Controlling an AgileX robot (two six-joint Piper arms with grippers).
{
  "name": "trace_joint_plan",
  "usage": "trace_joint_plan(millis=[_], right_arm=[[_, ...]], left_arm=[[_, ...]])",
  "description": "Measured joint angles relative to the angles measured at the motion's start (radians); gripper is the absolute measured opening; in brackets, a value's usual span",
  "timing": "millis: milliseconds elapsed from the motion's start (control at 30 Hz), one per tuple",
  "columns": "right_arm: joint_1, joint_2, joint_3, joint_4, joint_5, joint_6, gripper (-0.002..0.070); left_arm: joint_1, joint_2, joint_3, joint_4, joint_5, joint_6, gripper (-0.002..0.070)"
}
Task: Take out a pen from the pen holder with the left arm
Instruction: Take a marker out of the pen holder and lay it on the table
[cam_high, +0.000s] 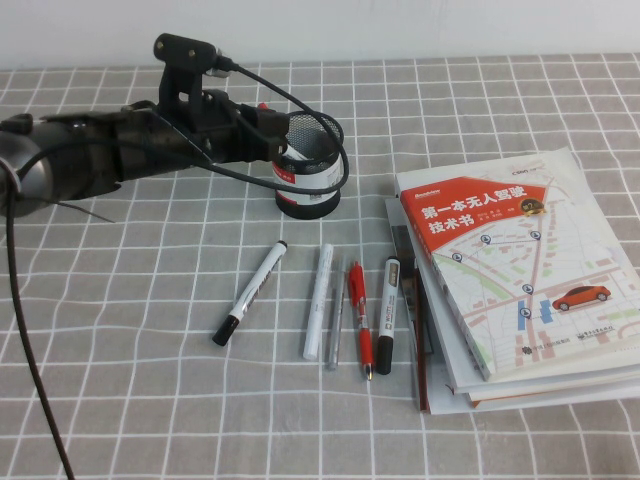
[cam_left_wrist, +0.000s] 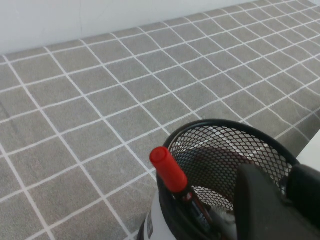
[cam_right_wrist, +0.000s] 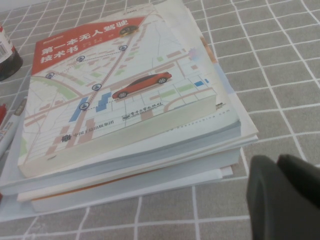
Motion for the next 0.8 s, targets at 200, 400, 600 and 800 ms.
trace_joint_plan(millis=[200, 400, 600, 800], right_arm=[[0.0, 0.0, 0.0, 0.0, 0.0, 0.0, -0.0013], [0.0, 0.0, 0.0, 0.0, 0.0, 0.0, -0.0013], [0.0, 0.0, 0.0, 0.0, 0.0, 0.0, -0.0013], [0.0, 0.0, 0.0, 0.0, 0.0, 0.0, -0.0013]], left_arm=[[0.0, 0.0, 0.0, 0.0, -0.009, -0.029, 0.0083], [0.0, 0.0, -0.002, -0.007, -0.043, -0.077, 0.0085], [0.0, 0.0, -0.002, -0.007, -0.043, -0.081, 0.0265], [0.0, 0.0, -0.002, -0.007, -0.043, -0.093, 0.0393]])
